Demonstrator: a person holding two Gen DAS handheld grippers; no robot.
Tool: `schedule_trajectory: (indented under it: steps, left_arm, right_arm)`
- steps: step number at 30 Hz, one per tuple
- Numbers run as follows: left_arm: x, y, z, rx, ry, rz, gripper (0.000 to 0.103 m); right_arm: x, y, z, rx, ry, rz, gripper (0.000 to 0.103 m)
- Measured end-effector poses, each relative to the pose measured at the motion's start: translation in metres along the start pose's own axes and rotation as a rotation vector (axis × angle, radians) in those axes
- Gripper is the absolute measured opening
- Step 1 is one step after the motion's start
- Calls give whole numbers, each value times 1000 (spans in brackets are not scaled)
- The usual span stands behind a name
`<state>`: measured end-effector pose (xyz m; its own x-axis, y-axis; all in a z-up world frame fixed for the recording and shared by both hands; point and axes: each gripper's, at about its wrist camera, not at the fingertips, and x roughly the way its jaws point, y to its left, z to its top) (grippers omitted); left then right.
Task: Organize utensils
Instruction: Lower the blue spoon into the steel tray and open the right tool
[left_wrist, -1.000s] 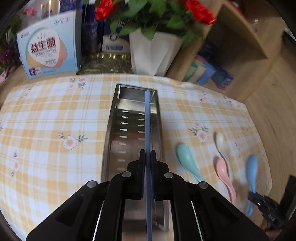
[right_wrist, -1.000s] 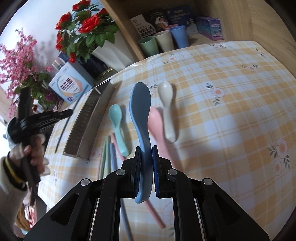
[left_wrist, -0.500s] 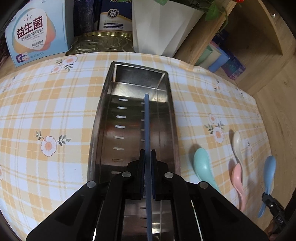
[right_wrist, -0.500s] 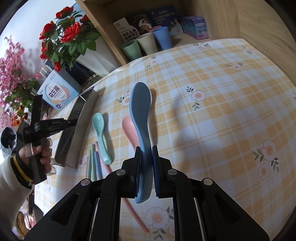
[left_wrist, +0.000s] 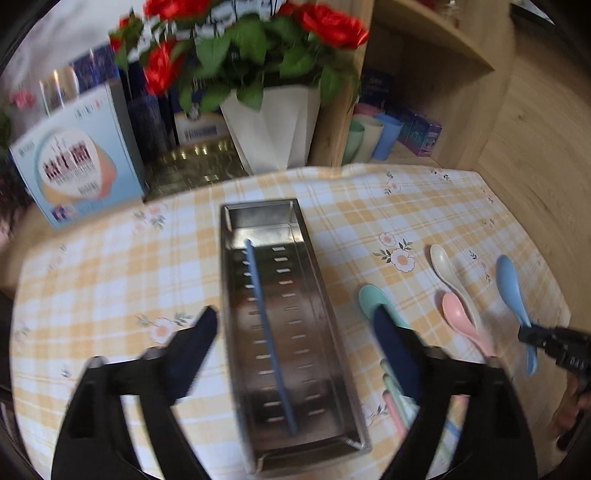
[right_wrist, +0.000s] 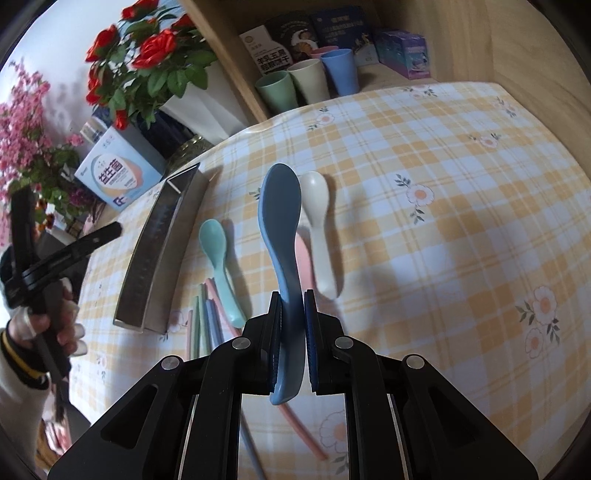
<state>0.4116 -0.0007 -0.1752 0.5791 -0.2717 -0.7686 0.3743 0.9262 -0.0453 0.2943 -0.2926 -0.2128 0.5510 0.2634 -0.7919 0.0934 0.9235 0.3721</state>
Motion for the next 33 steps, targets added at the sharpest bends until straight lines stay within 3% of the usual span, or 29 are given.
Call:
schedule_trajectory:
  steps: [7,20,33]
  left_arm:
    - [-30,22,-12,9,-28,43,97]
    - [-62,78,-52,-75,-78,116,97]
    - [-76,143,-98,-238,-83,173,97]
  right_arm:
    - [10,30,5,-27,29,1,12]
    - [44,96,25,-104,93,-3,12]
    - [118,176,65,-150,166,-16,12]
